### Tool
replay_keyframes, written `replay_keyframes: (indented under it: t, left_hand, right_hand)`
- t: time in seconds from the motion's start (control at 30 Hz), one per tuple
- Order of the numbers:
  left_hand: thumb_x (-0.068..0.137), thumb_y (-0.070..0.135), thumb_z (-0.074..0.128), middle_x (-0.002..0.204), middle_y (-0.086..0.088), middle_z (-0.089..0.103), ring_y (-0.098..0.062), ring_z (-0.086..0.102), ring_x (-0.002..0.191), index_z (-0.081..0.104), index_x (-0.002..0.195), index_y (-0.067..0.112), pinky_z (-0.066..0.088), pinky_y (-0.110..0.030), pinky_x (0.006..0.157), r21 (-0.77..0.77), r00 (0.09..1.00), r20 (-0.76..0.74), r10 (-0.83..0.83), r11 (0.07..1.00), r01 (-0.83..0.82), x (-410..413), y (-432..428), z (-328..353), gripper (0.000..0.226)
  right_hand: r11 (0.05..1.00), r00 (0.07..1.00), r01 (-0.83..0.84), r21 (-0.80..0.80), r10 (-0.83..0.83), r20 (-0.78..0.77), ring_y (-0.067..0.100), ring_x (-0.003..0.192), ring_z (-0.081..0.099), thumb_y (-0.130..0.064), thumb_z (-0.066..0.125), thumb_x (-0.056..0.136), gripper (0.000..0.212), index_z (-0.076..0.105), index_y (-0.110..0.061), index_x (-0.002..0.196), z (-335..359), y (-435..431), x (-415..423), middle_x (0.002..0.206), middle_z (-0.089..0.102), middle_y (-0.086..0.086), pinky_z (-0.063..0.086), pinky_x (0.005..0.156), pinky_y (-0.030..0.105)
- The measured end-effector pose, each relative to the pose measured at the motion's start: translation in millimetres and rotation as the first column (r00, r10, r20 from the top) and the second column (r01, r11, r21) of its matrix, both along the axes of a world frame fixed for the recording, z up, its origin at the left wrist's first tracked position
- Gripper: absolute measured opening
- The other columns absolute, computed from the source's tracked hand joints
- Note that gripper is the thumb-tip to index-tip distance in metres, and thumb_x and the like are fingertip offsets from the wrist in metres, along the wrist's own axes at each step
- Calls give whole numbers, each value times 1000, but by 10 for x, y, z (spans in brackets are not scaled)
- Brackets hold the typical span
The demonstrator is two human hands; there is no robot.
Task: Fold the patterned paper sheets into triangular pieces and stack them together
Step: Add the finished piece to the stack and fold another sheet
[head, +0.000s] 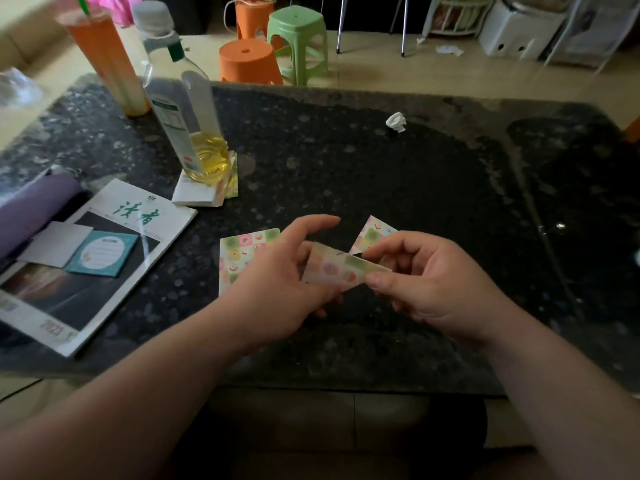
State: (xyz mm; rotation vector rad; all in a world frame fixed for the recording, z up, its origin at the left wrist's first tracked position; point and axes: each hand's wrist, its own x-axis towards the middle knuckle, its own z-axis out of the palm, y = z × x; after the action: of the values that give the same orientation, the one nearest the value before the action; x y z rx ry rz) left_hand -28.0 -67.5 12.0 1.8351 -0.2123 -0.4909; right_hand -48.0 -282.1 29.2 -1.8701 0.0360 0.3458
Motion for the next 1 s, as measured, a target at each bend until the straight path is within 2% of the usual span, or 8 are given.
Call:
replay_keyframes:
  t: [0.07,0.13,0.4,0.67,0.73,0.8,0.93,1.0]
  left_hand:
    - [89,10,76,111,2,69,-24,71,100,49,131,57,61,-48,83,104,990,135,-47,994,33,19,13,-51,68]
    - [88,12,77,117,8,69,-20,71,104,57,120,57,61,-47,85,105,988,152,-41,994,25,36,7,-69,58]
    - [85,14,78,108,8,68,-20,70,96,55,102,54,61,-50,82,61,979,202,-32,998,20,132,9,-102,49]
    - [87,16,77,97,12,72,-12,72,88,54,107,50,62,-43,79,110,979,205,0,994,-23,154,-30,-111,45]
    - [89,17,76,95,15,71,-5,71,86,51,114,48,61,-35,79,161,975,222,11,986,-48,152,-45,-93,47]
    - [90,22,76,92,19,69,0,67,86,58,105,46,56,-24,78,248,958,288,15,965,-90,162,-49,-63,34]
    - [90,29,74,99,23,61,0,57,98,64,84,45,48,-23,88,474,905,371,-207,881,7,210,-25,-22,20]
    - [89,25,76,101,23,61,0,58,96,67,84,46,45,-19,85,458,907,362,-215,889,28,223,-5,-13,23]
  right_hand:
    - [994,999,-36,-105,40,33,9,72,70,-17,82,85,24,73,-29,104,-36,-4,5,85,75,-2,53,63,24]
    - [987,998,-39,-153,46,41,10,78,72,-20,82,85,27,72,-34,106,-50,0,9,89,75,-6,55,68,26]
    - [993,997,-73,-96,74,11,3,74,72,-18,79,88,25,72,-31,107,-35,26,74,87,76,-13,53,59,16]
    - [996,1000,16,-90,-16,5,3,56,65,-19,77,90,10,75,-26,96,-92,72,134,72,73,-11,44,46,13]
    - [990,997,71,-123,-66,41,4,56,64,-19,75,92,9,75,-26,88,-126,95,129,70,72,-8,47,49,14]
    - [982,990,120,-146,-106,96,3,58,65,-21,75,92,11,74,-26,83,-160,137,109,70,72,-8,48,54,15]
    - [987,994,53,-149,-39,98,2,68,68,-30,77,89,5,75,-27,85,-120,195,20,76,73,-12,51,59,15]
    - [995,996,55,-83,-49,74,5,64,67,-43,76,84,20,75,-24,81,-74,182,29,73,72,-8,50,57,17]
